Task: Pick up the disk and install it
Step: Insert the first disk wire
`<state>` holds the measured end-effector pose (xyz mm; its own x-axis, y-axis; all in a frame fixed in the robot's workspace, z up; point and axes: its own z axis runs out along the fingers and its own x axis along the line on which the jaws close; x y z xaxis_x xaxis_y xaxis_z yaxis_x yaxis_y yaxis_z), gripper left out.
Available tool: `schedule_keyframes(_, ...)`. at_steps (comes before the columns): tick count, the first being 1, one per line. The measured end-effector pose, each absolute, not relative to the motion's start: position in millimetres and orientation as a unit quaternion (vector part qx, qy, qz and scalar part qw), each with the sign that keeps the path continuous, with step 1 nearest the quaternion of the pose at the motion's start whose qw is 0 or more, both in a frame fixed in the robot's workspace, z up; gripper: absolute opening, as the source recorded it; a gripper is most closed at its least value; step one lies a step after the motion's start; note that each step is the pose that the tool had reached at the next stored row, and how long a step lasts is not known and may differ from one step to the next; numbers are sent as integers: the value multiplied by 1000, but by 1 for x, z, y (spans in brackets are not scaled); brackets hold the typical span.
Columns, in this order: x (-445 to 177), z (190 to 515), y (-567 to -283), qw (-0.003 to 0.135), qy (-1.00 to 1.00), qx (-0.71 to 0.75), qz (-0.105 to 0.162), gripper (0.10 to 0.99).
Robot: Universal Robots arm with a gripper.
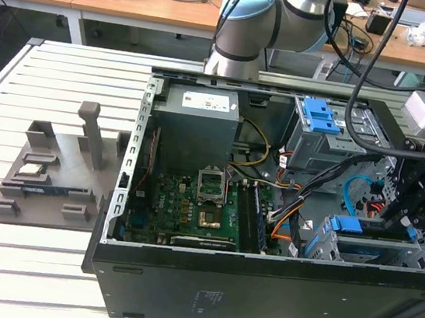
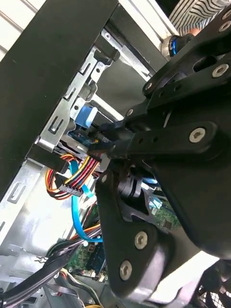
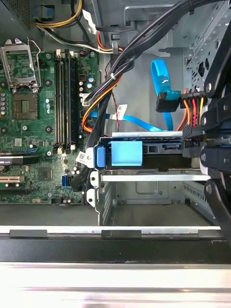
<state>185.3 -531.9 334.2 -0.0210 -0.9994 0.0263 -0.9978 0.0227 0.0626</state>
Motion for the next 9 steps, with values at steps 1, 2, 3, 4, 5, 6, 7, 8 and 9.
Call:
schedule_keyframes(1, 185, 336, -532, 32, -714, 699, -13, 247)
schedule_keyframes(2, 185, 342, -532, 32, -714, 699, -13, 247)
schedule_keyframes(3, 185, 347, -531, 32, -714, 699, -13, 247)
schedule_keyframes(4, 185, 356, -528, 32, -714, 699, -13, 231)
schedule_keyframes(5, 185, 359, -527, 32, -714, 699, -13, 231)
schedule_keyframes(6, 185, 363, -526, 32, -714, 699, -13, 231)
schedule_keyframes(7, 185, 367, -525, 32, -714, 699, -13, 106)
schedule_keyframes(8, 185, 371, -524, 32, -714, 699, -13, 106)
schedule_keyframes(9, 185, 377, -524, 32, -714, 699, -13, 106)
